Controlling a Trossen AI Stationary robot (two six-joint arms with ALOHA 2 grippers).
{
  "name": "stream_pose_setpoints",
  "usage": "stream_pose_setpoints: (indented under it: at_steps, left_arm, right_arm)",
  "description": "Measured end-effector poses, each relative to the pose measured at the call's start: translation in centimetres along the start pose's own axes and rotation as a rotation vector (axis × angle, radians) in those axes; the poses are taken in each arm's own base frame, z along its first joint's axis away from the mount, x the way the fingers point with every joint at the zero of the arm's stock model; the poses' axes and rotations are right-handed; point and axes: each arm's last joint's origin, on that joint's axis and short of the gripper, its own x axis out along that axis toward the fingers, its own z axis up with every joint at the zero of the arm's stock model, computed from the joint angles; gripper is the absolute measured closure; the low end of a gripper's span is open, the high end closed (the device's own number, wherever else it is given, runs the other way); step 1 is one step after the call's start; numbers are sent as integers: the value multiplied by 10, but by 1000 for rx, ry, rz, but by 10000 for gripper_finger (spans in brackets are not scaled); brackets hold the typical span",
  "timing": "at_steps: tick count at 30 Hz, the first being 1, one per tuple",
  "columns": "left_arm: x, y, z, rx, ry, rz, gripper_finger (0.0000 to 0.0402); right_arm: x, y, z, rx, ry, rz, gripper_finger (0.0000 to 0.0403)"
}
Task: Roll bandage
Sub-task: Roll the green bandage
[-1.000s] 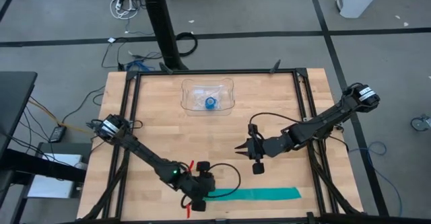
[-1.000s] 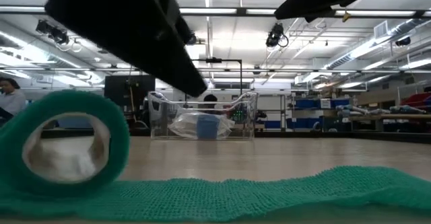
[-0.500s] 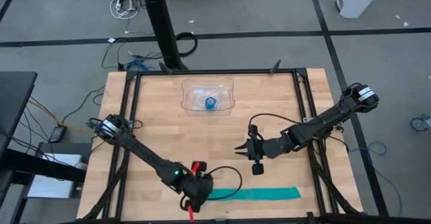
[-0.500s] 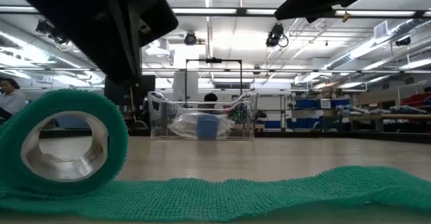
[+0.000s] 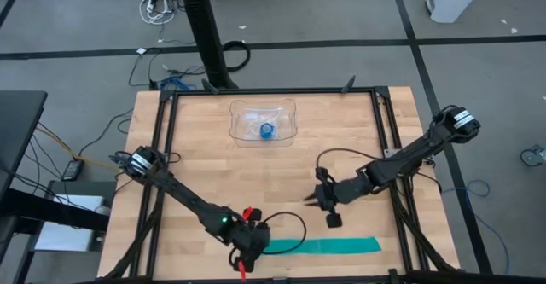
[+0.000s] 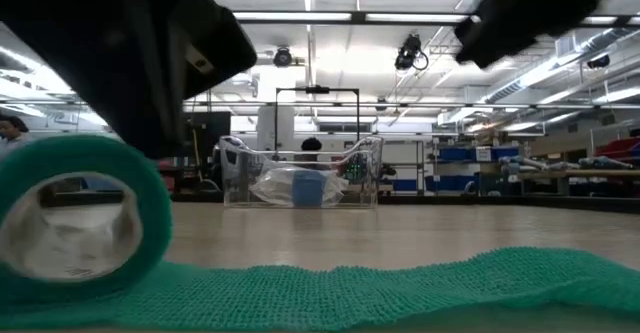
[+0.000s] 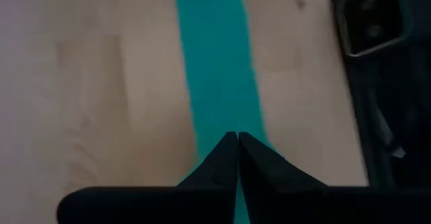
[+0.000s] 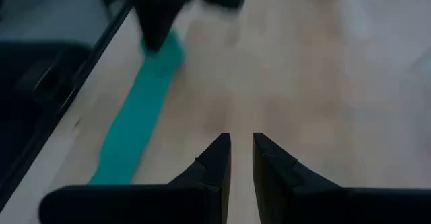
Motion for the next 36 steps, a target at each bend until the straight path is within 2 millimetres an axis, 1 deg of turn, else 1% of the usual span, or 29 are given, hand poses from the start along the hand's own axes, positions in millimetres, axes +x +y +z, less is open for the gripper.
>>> stream_pose_setpoints:
  at_steps: [3, 6, 9, 12, 18, 22, 23, 26, 31, 36]
  left_arm:
    - [-1, -6, -3, -2, 0, -8, 378]
    - [-2, -12, -6, -12, 6, -15, 378]
    - [-4, -18, -10, -17, 13, -20, 378]
    - [-6, -21, -15, -30, 44, -12, 378]
    - [-8, -28, -21, -17, 62, -4, 378]
    - [-8, -28, -21, -15, 62, -3, 378]
    - [-8, -28, -21, -15, 59, 1, 378]
    - [-7, -28, -21, -11, 57, 5, 378]
    - [-7, -28, -21, 9, 59, 6, 378]
    - [-7, -30, -23, 20, 69, -8, 378]
  right_arm:
    - [1, 8, -20, 32, 19, 57, 351]
    - [8, 14, -36, 75, 32, 149, 351]
    - [21, 22, -41, 105, 15, 229, 351]
    - [39, 34, -47, 89, 65, 264, 351]
    - [70, 66, -39, 26, 88, 303, 351]
    - [88, 79, -29, -3, 68, 291, 351]
    - [92, 81, -27, -8, 59, 282, 351]
    - [102, 83, -31, -18, 83, 272, 351]
    - [116, 83, -48, 2, 145, 251, 351]
    - [118, 81, -54, 21, 194, 219, 351]
